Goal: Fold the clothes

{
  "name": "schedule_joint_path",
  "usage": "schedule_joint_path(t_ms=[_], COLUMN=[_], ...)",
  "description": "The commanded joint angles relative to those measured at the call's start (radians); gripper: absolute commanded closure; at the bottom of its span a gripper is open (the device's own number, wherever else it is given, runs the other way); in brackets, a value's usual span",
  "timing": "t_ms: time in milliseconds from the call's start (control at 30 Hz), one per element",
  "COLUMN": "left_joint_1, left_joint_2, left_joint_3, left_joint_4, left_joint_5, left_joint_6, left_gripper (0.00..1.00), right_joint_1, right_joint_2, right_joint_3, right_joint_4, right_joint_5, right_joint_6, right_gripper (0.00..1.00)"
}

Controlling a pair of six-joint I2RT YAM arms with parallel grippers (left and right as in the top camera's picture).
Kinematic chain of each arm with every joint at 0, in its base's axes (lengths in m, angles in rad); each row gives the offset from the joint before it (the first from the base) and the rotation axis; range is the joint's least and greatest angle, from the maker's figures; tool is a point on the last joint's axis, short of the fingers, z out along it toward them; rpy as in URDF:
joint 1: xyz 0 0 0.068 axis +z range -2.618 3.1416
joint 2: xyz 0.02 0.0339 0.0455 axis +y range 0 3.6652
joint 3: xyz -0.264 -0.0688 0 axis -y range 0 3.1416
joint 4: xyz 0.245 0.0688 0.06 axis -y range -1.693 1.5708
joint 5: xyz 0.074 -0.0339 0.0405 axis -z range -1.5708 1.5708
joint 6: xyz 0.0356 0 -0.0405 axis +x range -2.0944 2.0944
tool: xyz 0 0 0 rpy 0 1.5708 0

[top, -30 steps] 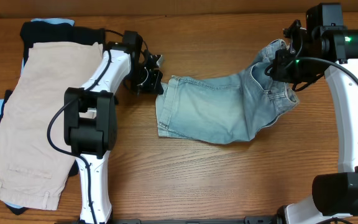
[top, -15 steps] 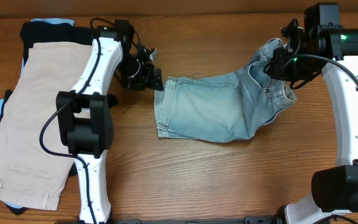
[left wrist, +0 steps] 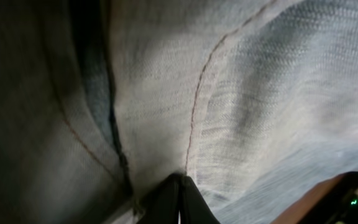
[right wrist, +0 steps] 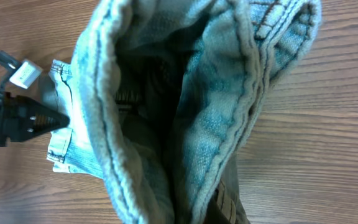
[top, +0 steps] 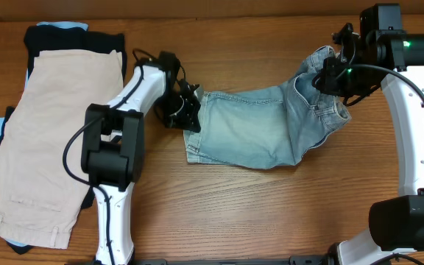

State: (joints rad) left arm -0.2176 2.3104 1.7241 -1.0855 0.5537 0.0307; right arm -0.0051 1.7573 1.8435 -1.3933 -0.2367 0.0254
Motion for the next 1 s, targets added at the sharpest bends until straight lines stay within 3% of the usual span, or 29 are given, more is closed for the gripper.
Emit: schedule_joint_path(t_ms=[0, 200, 367, 767, 967], left_joint_1=[0.000, -0.001, 0.000, 0.015, 0.014], left_joint_2=[-0.156, -0.309, -0.323, -0.322, -0.322], left_joint_3=[-0.164, -0.390, -0.514, -0.525, -0.525], left_joint_4=[0.147, 0.325, 0.466, 0.494, 0.496], left_joint_5=[-0.069, -0.174, -0.145, -0.138, -0.138], left_joint_6=[-0.197, -0.278, -0.294, -0.278, -0.279], left_gripper=[0.96, 0.96, 0.96, 0.96, 0.96], right_joint_1=[-0.002, -0.002, -0.002, 0.008, 0.121], right_joint_2=[-0.008, -0.008, -0.008, -0.007, 0.025], right_joint_3=[0.006, 0.006, 0.006, 0.006, 0.006], right_joint_4=[0.001, 0.008, 0.008, 0.011, 0.042], right_joint_5=[-0.026, -0.027, -0.027, -0.077, -0.105], right_joint_6=[-0.003, -0.003, 0.000, 0.001, 0.045], right_gripper=[0.96, 0.96, 0.96, 0.96, 0.96])
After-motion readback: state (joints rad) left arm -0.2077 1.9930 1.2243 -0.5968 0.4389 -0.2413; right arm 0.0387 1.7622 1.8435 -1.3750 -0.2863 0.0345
